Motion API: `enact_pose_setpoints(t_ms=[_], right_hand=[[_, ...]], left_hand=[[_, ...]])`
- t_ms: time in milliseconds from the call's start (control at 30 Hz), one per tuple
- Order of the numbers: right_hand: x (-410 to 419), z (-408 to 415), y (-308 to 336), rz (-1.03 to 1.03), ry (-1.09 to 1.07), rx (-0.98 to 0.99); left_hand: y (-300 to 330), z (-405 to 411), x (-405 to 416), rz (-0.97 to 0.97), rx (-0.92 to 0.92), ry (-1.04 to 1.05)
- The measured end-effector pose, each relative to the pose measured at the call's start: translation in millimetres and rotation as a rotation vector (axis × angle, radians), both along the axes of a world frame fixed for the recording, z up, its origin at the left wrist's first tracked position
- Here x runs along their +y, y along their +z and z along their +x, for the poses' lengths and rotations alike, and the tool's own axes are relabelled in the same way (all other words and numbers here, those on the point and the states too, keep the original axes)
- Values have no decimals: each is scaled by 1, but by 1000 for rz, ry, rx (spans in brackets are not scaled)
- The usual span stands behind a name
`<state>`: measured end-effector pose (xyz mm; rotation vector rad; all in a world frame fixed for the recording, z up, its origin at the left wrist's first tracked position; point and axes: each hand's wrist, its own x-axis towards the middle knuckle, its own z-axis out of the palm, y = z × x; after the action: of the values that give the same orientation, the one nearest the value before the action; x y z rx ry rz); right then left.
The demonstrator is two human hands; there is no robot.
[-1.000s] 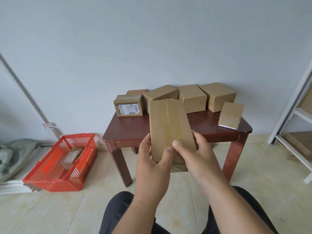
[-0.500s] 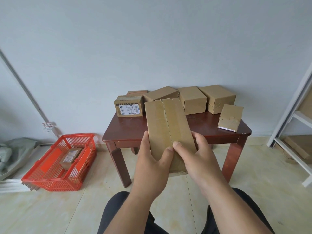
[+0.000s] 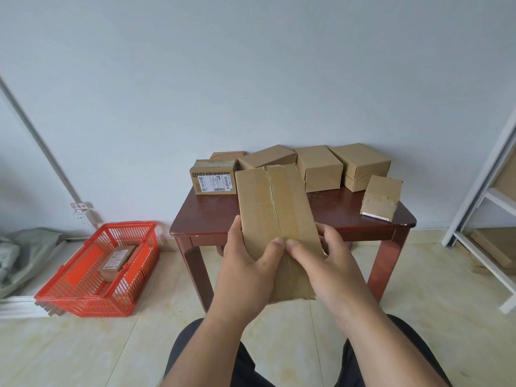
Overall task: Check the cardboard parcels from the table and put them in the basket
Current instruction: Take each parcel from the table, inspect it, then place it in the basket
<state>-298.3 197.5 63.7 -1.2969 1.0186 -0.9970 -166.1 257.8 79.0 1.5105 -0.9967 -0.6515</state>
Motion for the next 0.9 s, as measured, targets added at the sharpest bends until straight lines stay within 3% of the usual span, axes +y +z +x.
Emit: enact_pose_setpoints(t_ms=[533, 733, 900], right_hand=[[4, 4, -1, 6, 15, 49], [-3, 3, 7, -1, 3, 160], [-2, 5, 4, 0, -2, 166]], left_hand=[[-2, 8, -1, 39, -31, 68], [-6, -2, 3, 47, -56, 41], [-7, 4, 3, 50, 5, 53]])
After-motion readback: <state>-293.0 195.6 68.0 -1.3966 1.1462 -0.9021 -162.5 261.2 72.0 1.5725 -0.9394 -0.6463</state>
